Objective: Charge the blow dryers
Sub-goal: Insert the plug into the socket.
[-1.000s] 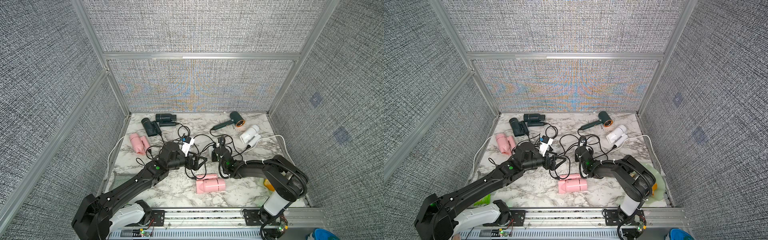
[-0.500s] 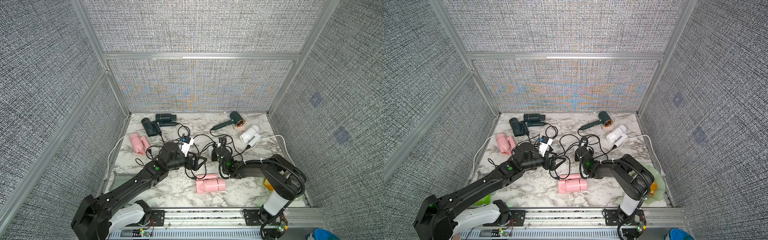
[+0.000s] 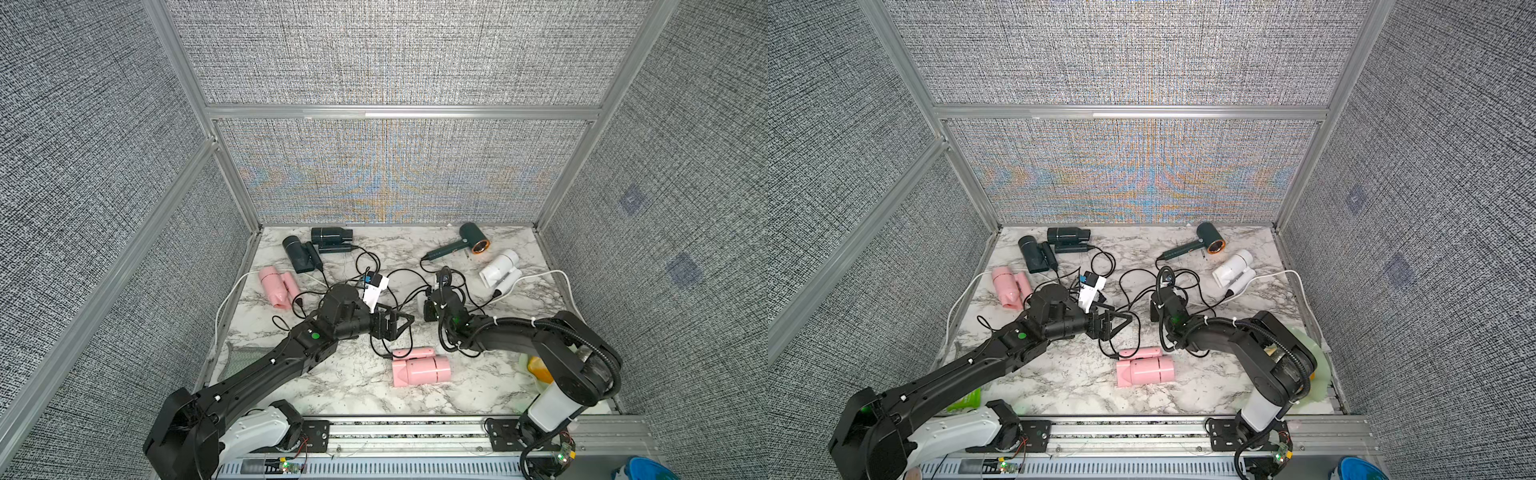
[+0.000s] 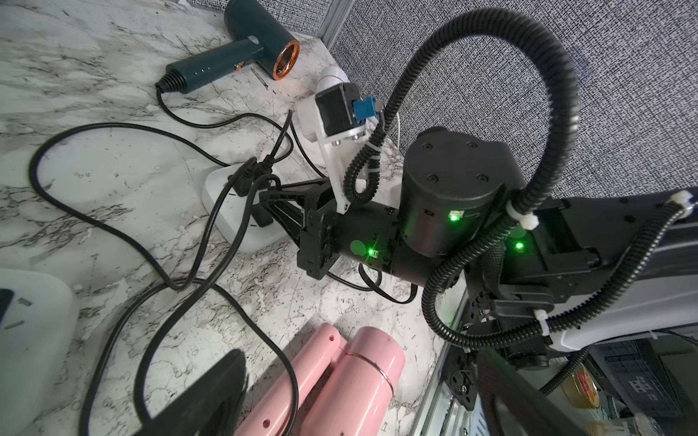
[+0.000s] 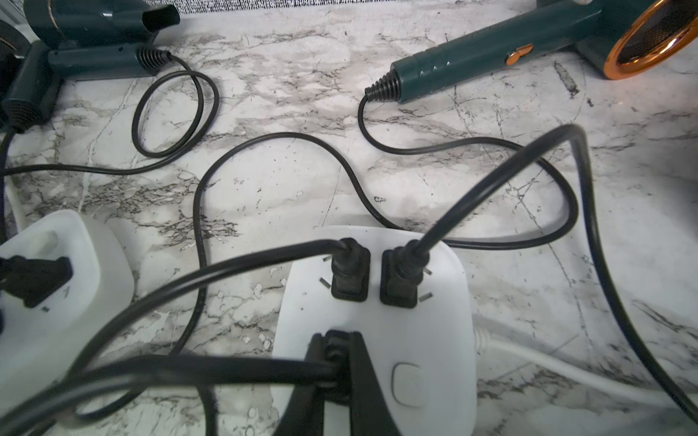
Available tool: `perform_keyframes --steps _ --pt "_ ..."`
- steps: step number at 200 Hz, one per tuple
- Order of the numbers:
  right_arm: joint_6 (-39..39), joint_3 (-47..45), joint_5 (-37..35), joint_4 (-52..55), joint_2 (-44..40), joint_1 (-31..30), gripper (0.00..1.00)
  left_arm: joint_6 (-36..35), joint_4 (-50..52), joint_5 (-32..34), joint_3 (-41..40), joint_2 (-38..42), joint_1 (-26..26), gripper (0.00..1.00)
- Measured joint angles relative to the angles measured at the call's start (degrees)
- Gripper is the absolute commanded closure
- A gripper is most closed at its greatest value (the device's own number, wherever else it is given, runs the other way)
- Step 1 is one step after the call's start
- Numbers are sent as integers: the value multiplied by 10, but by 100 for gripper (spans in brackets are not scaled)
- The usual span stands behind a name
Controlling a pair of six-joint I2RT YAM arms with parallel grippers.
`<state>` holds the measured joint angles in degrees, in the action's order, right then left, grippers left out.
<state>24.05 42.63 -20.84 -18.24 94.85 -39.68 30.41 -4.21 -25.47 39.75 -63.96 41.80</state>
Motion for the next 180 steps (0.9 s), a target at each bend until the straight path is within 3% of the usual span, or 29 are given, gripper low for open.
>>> perform_keyframes --steps 57,133,180 --pt "-2 11 14 37 -6 3 78 0 0 0 2 -1 0 4" --pt "1 -2 34 73 -43 3 47 0 0 0 4 -2 0 4" --pt "5 -33 71 119 -108 4 29 0 0 0 7 0 -5 3"
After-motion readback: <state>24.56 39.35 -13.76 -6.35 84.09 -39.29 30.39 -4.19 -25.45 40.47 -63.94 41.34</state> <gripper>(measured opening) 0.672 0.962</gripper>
